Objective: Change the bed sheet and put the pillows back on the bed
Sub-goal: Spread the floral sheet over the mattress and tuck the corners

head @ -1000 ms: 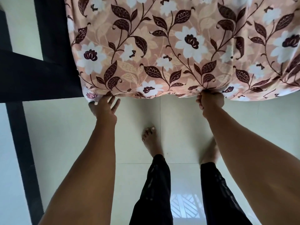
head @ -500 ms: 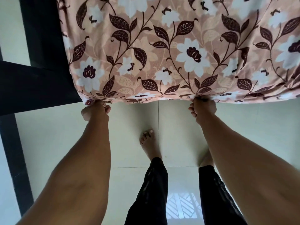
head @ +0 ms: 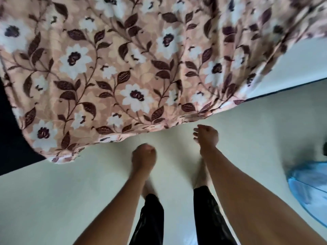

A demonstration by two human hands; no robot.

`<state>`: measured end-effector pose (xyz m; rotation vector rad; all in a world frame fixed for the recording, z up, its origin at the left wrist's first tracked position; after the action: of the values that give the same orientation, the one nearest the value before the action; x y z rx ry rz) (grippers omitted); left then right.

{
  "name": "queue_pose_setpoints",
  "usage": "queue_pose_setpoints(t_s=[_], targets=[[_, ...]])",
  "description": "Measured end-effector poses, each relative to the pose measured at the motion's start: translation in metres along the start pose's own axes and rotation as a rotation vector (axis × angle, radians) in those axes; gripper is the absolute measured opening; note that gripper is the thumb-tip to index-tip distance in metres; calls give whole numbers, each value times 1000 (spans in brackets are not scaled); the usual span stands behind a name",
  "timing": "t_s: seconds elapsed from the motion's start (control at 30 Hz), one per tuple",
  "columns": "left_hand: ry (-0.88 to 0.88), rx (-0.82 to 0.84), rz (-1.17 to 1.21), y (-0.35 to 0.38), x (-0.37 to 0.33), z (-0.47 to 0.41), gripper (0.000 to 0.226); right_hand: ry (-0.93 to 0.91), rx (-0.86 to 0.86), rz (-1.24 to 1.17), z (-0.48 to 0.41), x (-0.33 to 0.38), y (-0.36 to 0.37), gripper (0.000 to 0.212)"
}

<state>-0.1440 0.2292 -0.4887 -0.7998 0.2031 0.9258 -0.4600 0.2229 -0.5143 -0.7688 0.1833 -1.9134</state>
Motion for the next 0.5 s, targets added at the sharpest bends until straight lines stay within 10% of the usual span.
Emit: queue_pose_setpoints(t_s=[0.1,0.2,0.27,0.5], targets=[[612,-116,-45,-2,-167,24,10,-127,-215,-171,-15,63,-62,14],[887,-304,-72,-26,-274,26,16,-85,-48,-423,-41,110,-80,50],[809,-331,-211,-36,-298,-4,24,-46,88,-456,-53,127,-74,67],[586,25,-786,9,-298,-37,42,-104,-80,-314,-79,102,-146,17]])
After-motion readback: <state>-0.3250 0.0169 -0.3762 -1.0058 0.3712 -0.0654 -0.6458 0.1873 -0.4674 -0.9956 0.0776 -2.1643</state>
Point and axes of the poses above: each hand's wrist, its own z-axis away from the middle knuckle, its own y-axis out of the palm, x = y × z, the point moved 10 cm from there along -z, towards the middle knuckle, and after that the axes turned 6 degrees about y, right-handed, at the moved point
